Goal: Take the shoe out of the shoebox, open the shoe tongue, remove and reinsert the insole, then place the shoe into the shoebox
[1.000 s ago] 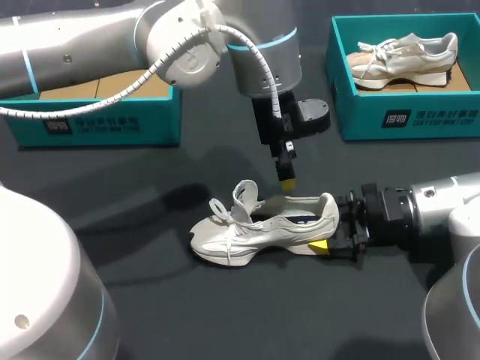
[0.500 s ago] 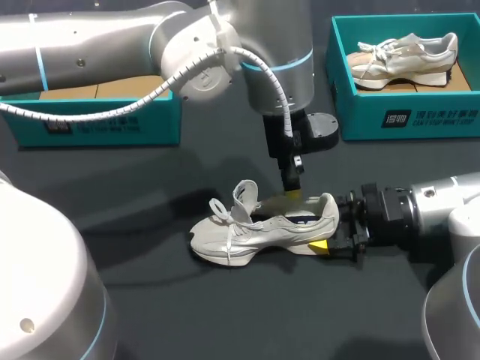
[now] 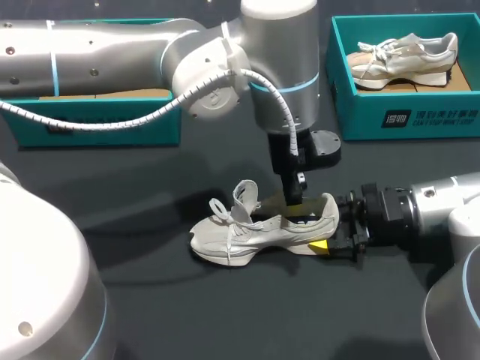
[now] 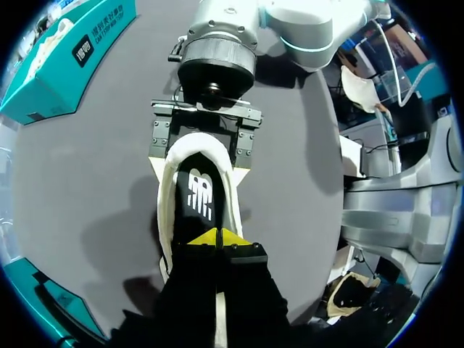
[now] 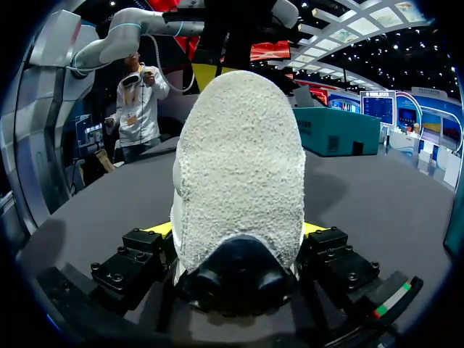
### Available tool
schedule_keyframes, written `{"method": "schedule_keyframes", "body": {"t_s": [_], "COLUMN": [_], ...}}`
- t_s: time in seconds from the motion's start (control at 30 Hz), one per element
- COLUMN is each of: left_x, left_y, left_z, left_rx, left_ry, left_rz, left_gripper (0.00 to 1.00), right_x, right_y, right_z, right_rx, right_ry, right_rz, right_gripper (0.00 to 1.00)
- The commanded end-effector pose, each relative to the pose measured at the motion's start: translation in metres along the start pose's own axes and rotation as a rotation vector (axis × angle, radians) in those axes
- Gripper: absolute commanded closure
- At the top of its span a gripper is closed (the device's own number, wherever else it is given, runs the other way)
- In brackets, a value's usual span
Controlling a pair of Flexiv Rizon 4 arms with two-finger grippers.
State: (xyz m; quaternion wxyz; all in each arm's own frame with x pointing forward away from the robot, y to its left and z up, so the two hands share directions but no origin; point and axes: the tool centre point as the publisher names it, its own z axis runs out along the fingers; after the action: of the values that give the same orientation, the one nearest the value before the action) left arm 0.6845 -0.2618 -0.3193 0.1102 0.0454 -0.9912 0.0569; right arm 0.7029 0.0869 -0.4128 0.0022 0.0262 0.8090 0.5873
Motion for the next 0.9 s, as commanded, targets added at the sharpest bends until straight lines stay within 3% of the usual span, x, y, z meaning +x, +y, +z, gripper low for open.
{"method": "schedule_keyframes", "body": {"t_s": [0.03, 0.7, 0.83, 0.9], "left_x": [-0.004, -0.009, -0.004, -0.001], "left_y": [0.0, 0.032, 0.035, 0.035], "left_z": [0.014, 0.048, 0.051, 0.053], "left_rx": [0.003, -0.073, -0.072, -0.073], "left_ry": [0.007, 0.069, 0.048, 0.039], "left_rz": [-0.014, 0.009, 0.045, 0.054], "left_gripper": [1.0, 1.0, 0.71, 0.64], "right_x": [-0.001, -0.001, -0.001, -0.001], "right_y": [-0.002, -0.002, -0.002, -0.002], "right_z": [0.0, 0.0, 0.0, 0.0], "right_rx": [0.004, 0.004, 0.004, 0.004], "right_ry": [-0.001, -0.001, -0.001, -0.001], "right_rz": [0.001, 0.001, 0.001, 0.001], "right_gripper": [1.0, 1.0, 1.0, 1.0]}}
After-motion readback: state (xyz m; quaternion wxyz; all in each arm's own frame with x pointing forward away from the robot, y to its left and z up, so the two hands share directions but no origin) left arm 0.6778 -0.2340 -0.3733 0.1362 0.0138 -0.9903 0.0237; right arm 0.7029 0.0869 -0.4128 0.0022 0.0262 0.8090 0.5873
